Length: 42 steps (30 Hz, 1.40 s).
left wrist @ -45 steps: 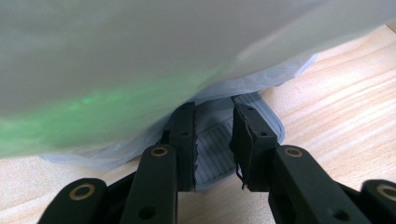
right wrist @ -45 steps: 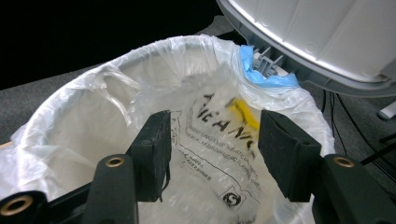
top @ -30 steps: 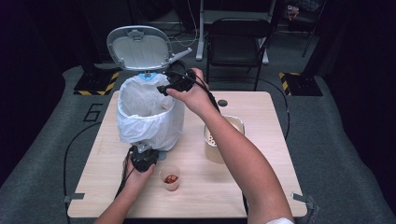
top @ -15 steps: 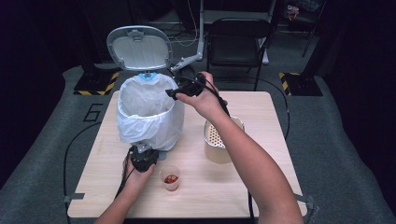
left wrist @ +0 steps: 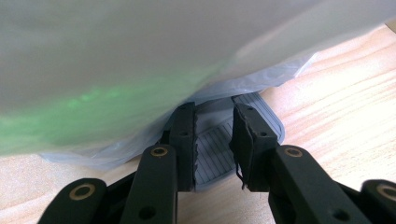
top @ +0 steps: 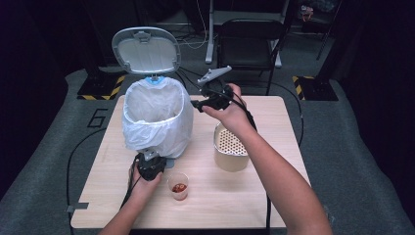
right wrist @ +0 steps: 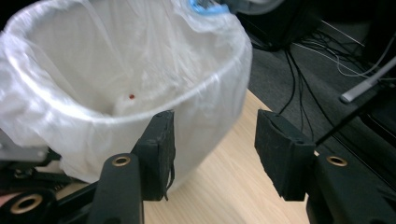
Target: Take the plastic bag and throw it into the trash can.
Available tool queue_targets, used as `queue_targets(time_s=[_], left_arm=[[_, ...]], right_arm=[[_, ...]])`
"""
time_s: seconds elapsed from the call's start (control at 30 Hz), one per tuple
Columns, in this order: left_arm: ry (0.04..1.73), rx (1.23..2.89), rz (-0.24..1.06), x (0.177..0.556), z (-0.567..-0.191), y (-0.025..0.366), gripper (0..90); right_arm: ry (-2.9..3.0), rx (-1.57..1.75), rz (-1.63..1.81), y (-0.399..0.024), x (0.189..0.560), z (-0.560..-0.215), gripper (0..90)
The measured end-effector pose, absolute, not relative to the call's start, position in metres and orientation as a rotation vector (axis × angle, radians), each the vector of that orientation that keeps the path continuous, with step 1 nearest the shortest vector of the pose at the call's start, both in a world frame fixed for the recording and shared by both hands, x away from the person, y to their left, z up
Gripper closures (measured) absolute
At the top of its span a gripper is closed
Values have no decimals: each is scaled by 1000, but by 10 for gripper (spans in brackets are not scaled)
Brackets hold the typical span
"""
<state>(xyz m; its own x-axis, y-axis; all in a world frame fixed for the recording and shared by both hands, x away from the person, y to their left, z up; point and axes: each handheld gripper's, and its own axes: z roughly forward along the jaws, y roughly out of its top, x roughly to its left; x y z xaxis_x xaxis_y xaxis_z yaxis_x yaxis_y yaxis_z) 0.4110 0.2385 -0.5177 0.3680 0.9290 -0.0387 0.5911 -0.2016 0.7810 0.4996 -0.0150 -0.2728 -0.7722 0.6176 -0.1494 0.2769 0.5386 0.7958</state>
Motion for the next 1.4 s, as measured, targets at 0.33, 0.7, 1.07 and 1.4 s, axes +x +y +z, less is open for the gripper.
queue_targets(time_s=[0.33,0.7,1.07,1.4], left_arm=[[1343,1872,569,410,-518,236,704],[1342,1880,584,411,-518,237,704],[1341,1873,570,410,-518,237,704],[1336,1873,571,410,-519,237,704]], right_arm=[[2361,792,1109,-48,492,-296,541],[2299,813,1128,-76,477,-312,526],[2274,898,1099,-106,473,-329,521],[2262,986,1078,-128,474,-350,519]])
